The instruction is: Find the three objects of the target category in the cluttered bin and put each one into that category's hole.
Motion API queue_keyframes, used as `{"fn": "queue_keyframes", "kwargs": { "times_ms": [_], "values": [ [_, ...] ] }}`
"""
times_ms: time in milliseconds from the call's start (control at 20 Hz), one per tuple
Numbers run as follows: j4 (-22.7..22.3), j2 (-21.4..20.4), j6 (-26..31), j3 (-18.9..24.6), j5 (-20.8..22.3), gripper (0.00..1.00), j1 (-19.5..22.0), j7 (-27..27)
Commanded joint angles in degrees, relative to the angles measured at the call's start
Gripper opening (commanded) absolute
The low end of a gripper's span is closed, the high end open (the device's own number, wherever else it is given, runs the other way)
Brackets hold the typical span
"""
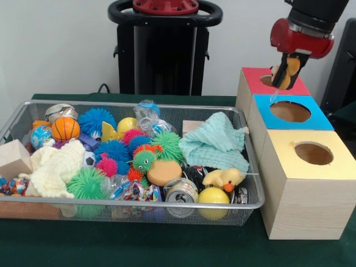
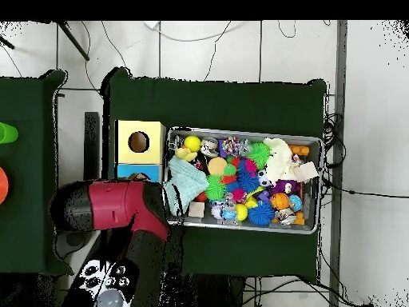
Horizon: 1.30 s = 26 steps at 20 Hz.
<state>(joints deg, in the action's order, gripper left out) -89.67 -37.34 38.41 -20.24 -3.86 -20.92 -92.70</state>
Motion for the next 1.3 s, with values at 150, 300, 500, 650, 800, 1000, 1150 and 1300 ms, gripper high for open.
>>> {"fn": "queue_keyframes", "kwargs": {
  "times_ms": [150, 300, 500, 650, 800, 1000, 1150, 1300],
  "values": [
    [-9.7, -6.2, 4.1, 1.8, -2.4, 0.0, -1.6, -13.4],
    [-11.4, -7.7, 3.9, 1.8, -2.9, 0.0, -2.0, -13.5],
    [-14.5, -9.8, 2.8, 1.9, -3.3, 0.0, -2.4, -13.3],
    [-15.6, -10.3, 2.5, 1.7, -3.3, 0.0, -2.6, -13.3],
    [-16.7, -10.8, 2.4, 1.5, -3.0, 0.0, -2.8, -13.4],
    [-18.7, -11.8, 1.9, 2.1, -3.6, 0.0, -2.3, -13.2],
    [-19.5, -11.5, 0.9, 2.4, -3.6, 0.0, -1.5, -12.7],
    [-21.4, -12.0, -1.4, 2.8, -3.3, 0.0, -0.7, -11.7]
  ]
}}
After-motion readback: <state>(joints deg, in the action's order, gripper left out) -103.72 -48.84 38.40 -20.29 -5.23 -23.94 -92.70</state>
